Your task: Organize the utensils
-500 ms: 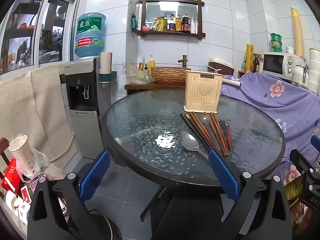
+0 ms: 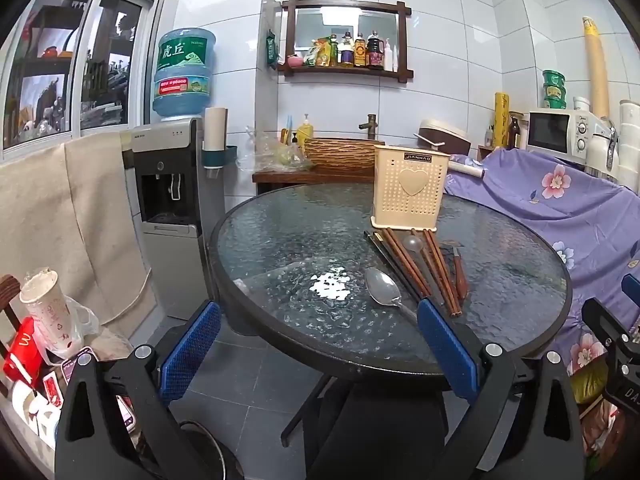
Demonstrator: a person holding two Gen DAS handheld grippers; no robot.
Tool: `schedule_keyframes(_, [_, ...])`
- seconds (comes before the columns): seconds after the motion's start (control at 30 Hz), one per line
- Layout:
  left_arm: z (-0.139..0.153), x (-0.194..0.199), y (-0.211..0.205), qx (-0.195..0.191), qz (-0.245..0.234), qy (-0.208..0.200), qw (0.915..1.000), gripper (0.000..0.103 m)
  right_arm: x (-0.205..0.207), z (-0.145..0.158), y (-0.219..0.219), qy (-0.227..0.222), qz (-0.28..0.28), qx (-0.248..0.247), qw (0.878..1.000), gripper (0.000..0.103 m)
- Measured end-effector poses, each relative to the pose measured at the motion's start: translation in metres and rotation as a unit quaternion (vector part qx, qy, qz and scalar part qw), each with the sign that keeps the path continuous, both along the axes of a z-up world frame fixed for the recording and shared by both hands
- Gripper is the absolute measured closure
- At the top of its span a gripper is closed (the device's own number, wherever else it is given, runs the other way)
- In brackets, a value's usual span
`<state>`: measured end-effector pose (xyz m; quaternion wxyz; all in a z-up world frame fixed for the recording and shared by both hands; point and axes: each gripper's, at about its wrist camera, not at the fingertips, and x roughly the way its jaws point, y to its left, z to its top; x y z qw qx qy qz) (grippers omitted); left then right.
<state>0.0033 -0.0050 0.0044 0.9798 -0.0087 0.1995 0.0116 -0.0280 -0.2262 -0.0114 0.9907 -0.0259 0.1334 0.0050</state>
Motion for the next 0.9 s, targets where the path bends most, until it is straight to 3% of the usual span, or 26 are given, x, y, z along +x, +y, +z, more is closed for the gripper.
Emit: schedule_keyframes(0.9, [-0.0016,-0.0065,0.0100,-0.011,-0.006,-0.008,0.9999,0.006,0.0045,0.0027,0.0018,0.007,0.006,0.006,1.000,0.005])
